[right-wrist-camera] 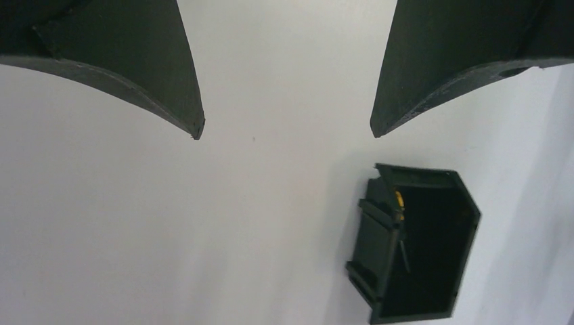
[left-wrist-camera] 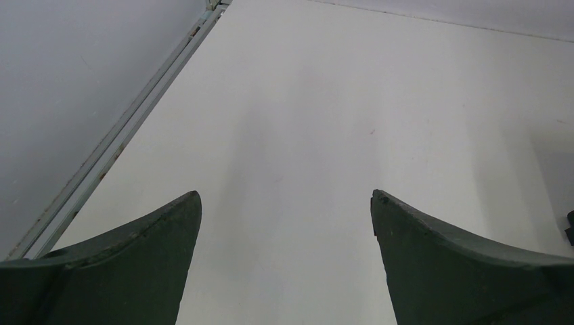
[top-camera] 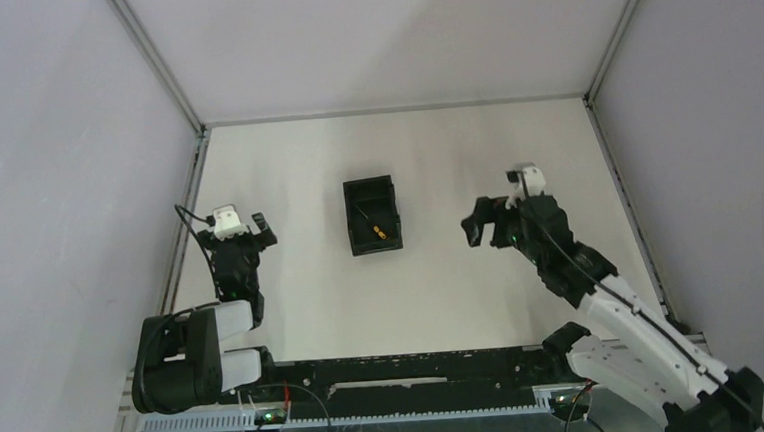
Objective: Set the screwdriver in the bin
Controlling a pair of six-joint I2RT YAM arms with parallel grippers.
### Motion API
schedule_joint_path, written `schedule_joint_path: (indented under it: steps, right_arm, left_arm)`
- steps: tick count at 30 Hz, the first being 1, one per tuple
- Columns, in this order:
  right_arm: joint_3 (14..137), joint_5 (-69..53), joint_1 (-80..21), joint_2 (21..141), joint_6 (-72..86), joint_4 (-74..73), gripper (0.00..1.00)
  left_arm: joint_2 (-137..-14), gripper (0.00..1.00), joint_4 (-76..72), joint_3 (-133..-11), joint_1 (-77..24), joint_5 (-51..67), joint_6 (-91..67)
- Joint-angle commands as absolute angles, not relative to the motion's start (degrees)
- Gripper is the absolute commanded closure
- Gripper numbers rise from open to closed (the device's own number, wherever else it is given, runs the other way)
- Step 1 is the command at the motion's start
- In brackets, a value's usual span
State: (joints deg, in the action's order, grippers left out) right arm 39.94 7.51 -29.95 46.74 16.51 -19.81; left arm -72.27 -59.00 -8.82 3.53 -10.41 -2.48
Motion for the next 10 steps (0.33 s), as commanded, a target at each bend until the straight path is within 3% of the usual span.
schedule_joint_path:
  steps: [1,10]
  right_arm:
    - [30.8,6.5,-26.3,38.9,22.3,-13.4,0.0]
    - [22.9,7.8,-24.3,33.6,24.0,-10.8,0.0]
  left_arm:
    - [-72.1,0.0,-60.7,-11.0,3.2,-10.8,-1.6]
    - [-72.2,0.0,-60.7,-11.1,3.2,-10.8,-1.5]
